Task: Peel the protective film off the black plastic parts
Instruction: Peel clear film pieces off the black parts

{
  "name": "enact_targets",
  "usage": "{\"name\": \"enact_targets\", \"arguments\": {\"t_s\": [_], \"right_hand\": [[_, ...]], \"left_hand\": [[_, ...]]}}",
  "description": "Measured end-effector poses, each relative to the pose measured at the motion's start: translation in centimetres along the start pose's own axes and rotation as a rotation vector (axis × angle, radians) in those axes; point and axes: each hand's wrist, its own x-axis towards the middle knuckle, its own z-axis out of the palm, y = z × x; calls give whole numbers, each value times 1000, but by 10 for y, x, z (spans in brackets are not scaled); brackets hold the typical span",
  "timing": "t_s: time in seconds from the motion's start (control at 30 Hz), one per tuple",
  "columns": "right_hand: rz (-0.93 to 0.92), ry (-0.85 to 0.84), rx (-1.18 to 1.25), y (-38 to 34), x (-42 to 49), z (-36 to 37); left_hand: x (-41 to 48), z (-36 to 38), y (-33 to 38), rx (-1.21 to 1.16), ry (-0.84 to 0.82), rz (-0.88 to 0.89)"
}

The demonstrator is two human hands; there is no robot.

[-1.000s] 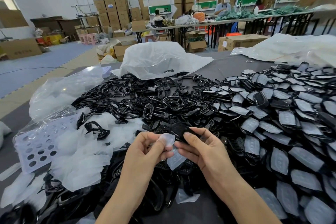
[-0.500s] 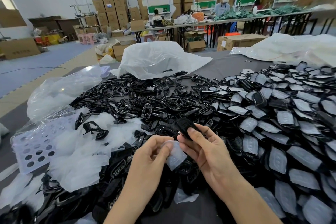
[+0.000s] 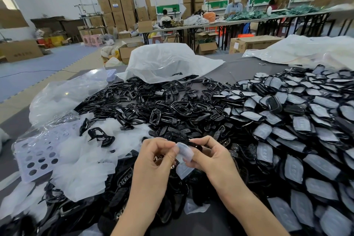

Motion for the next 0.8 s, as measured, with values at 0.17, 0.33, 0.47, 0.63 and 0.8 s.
{"name": "enact_targets", "arguments": {"t_s": [0.17,0.33,0.47,0.63,0.8], "right_hand": [[-40,-56,-63,0,-3,2],[-28,-118,112,-4,-5,4],[-62,-114,77,-4,-5,4],[-118,-52,60,-3,-3,2],[-140,-21,47,-2,-2,1]], "left_hand": [[0,-1,-2,-3,18,-37],[1,-2,-1,-93,23,-111],[4,-3,3,-206,-1,-147],[1,-1,7,-274,-133,-176],[0,-3,7,-167,-257,-154]]}}
